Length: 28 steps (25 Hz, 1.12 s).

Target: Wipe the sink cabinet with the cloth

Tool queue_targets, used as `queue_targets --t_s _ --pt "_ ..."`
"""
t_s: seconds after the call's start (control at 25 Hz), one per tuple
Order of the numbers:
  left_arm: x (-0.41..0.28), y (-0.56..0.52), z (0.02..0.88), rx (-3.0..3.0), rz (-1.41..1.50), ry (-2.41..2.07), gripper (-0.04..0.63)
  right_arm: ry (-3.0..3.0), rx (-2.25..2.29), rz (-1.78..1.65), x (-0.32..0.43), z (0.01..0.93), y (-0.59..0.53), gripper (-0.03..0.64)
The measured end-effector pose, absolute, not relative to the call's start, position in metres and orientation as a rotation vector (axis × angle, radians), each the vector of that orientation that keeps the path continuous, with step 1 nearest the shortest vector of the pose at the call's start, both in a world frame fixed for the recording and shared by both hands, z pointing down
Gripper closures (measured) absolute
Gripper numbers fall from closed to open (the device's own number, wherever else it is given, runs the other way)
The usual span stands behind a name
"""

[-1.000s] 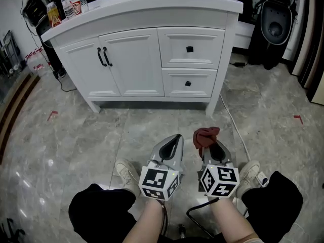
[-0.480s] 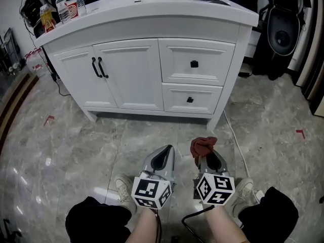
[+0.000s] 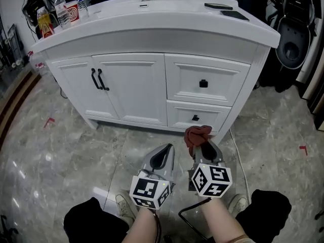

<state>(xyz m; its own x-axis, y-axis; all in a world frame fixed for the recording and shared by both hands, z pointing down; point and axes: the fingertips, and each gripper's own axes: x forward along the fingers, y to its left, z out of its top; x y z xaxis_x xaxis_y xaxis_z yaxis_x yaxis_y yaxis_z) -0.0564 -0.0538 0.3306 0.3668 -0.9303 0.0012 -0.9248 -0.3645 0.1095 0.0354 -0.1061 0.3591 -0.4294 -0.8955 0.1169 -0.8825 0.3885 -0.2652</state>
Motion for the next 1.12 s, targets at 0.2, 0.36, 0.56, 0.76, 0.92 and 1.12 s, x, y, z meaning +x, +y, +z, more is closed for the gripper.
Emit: queue_targets --t_s 0.2,0.36,0.56,0.76,0.92,1.12 --pt "-0.076 -0.095 0.316 2.570 -0.057 -1.750 0.595 2.619 -1.564 -0.365 0.005 0.326 -0.157 0.526" --pt "-0.092 -0.129 0.300 2.609 -0.076 -1.757 0.595 2.624 -1.507 -0.261 -0.018 0.289 -0.193 0.526" --pt "-0.106 -0.167 0.283 2.638 -0.114 -1.759 0.595 2.637 -1.439 -0.130 -0.046 0.246 -0.227 0.526" --pt "-0.106 -0.190 0.271 2.671 -0.156 -1.728 0.595 2.693 -1.332 -0.028 -0.073 0.215 -0.250 0.525" --pt "-0.105 -0.196 0.267 2.679 -0.176 -1.725 0.595 2.715 -1.316 0.016 -0.076 0.210 -0.257 0.525" --pt "-0.102 -0.196 0.281 2.641 -0.183 -1.704 0.595 2.734 -1.292 0.024 -0.067 0.210 -0.262 0.520"
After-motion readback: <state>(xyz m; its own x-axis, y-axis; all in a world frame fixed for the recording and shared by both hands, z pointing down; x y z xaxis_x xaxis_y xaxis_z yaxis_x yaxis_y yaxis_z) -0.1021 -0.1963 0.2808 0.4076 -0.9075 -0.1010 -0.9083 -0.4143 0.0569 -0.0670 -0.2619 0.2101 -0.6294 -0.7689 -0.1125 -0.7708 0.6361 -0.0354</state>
